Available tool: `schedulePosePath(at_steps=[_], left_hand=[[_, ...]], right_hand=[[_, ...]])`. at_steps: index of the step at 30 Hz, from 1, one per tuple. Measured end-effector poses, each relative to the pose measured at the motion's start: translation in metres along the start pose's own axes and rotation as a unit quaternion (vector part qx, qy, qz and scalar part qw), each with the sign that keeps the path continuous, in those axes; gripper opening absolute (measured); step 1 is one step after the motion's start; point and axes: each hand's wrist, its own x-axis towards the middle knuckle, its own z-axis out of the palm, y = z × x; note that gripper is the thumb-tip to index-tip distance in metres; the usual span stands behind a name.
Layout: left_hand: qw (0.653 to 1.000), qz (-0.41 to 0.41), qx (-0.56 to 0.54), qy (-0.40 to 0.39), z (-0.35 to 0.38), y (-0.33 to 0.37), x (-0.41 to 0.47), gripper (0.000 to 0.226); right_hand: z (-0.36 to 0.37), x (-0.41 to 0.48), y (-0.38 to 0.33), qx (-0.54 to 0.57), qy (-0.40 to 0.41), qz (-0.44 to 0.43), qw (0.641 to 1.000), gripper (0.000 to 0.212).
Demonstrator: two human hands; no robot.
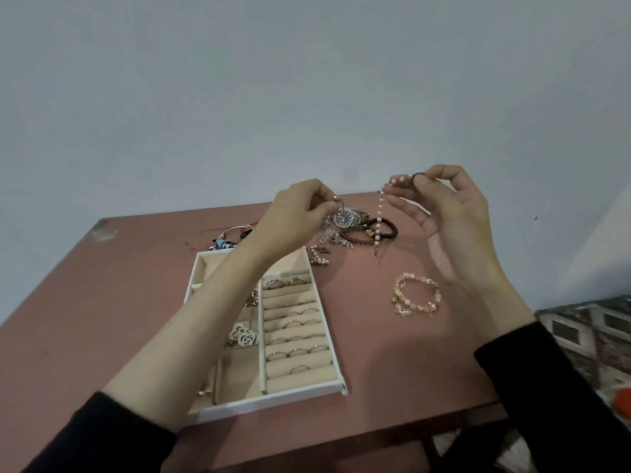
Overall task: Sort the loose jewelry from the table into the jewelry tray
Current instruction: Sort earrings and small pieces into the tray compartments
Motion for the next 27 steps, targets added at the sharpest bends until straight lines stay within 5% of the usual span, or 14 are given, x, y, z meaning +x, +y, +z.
schedulePosePath(at_steps=[8, 21, 27], left_hand=[[0.971, -0.061, -0.222, 0.059, -0.052, -0.002, -0.053, 0.009], [0.969, -0.089, -0.211, 0.088, -0.101, -0.028, -0.134, 0.009], [0.966, -0.108, -0.223, 0.077, -0.096, -0.036, -0.154, 0.012]], right_hand=[[0.059, -0.021, -0.007, -0.010, -0.086, 0.093, 0.992, 0.013], [0.131, -0.083, 0.000, 0.022, -0.265, 0.219, 0.939, 0.011], [0.133, -0.103, 0.025, -0.078, -0.307, 0.243, 0.917, 0.011]])
